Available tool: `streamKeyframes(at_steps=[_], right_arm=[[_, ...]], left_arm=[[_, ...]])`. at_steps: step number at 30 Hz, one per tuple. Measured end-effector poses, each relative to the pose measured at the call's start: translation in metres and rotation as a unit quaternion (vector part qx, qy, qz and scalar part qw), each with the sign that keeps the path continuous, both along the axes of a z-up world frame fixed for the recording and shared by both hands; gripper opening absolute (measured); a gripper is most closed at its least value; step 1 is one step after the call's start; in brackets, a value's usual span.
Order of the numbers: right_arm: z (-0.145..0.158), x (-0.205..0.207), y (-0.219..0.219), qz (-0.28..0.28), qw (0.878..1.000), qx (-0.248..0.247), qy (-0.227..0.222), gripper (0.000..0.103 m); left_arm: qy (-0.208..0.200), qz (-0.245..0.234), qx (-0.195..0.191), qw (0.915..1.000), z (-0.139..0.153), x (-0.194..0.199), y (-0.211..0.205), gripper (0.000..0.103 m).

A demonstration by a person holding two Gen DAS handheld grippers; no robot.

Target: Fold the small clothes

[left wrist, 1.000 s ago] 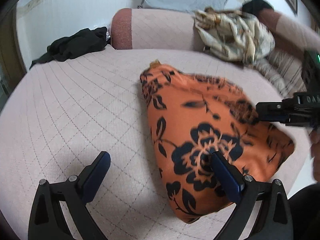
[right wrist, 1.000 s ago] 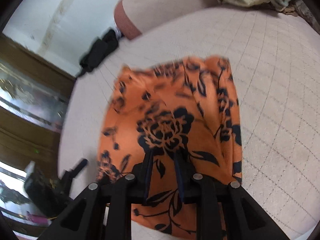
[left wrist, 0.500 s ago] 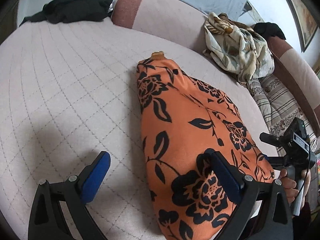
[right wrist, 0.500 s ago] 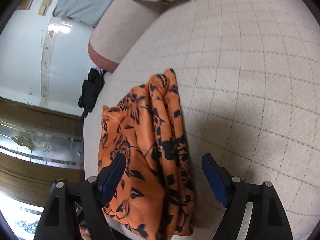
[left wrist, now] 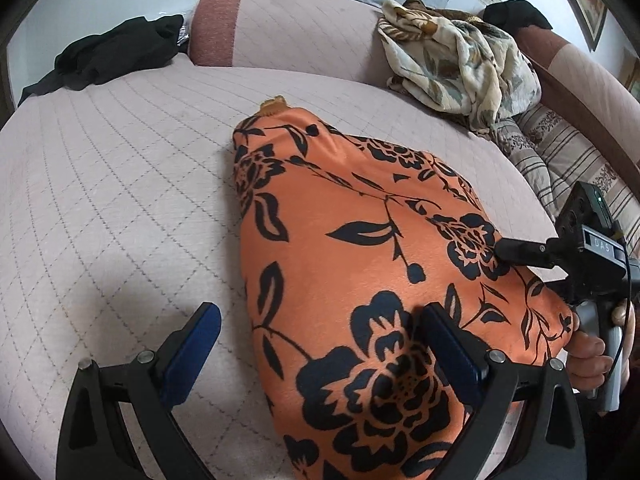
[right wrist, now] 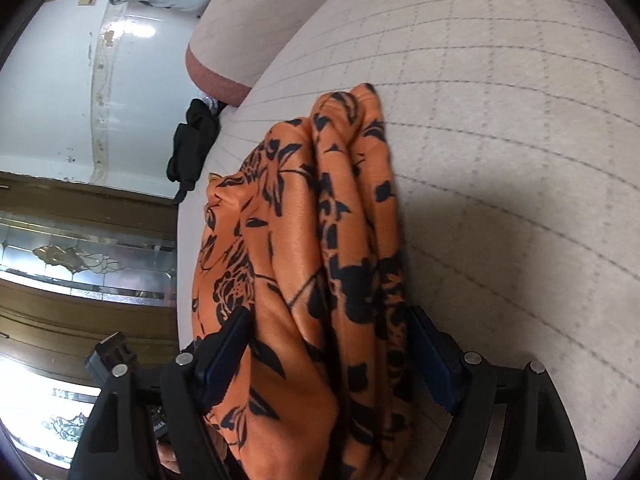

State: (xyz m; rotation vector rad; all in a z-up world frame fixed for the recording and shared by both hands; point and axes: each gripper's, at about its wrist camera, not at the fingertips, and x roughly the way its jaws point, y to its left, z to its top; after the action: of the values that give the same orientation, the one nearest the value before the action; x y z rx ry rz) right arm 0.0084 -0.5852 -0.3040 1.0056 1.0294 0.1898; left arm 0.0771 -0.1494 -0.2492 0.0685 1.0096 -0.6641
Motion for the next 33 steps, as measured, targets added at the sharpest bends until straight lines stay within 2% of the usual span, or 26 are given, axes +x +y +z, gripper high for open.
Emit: streamKeyframes(at_steps=[2, 5, 8, 13, 17, 23, 27, 30, 33], right_arm=[[-0.001, 0.005, 0.005, 0.005, 1.000, 0.007, -0.007, 0.081], [-0.001, 0.014, 0.015, 0.017, 1.000, 0.005, -0.012, 0.075], [-0.001, 0.020, 0.025, 0.025, 1.000, -0.013, -0.010, 0.072], [-0.002, 0.022, 0.028, 0.025, 0.999, -0.019, -0.011, 0.061], [0.001, 0.021, 0.032, 0.029, 0.999, -0.041, -0.014, 0.058], [0.009, 0.022, 0.041, 0.031, 0.997, -0.065, -0.024, 0.052], [0.019, 0.019, 0.048, 0.032, 0.995, -0.085, -0.042, 0.049], [0.028, 0.017, 0.053, 0.033, 0.993, -0.097, -0.059, 0.047], [0.041, 0.014, 0.061, 0.032, 0.990, -0.113, -0.078, 0.046]], left_arm=[[0.000, -0.004, 0.002, 1.0000, -0.001, 0.000, -0.004, 0.100], [0.003, -0.009, 0.004, 0.9999, -0.003, 0.000, -0.010, 0.100], [0.003, -0.013, 0.007, 0.9999, -0.005, -0.002, -0.015, 0.100], [-0.001, -0.016, 0.011, 0.9998, -0.006, -0.004, -0.019, 0.100], [0.000, -0.019, 0.009, 0.9998, -0.006, -0.004, -0.021, 0.099], [-0.009, -0.023, -0.002, 0.9997, -0.002, -0.005, -0.020, 0.081], [-0.011, -0.014, -0.024, 0.9995, 0.005, -0.004, -0.012, 0.059], [-0.020, -0.012, -0.025, 0.9994, 0.010, -0.007, -0.009, 0.051], [-0.043, -0.018, -0.017, 0.9987, 0.019, -0.014, -0.009, 0.048]])
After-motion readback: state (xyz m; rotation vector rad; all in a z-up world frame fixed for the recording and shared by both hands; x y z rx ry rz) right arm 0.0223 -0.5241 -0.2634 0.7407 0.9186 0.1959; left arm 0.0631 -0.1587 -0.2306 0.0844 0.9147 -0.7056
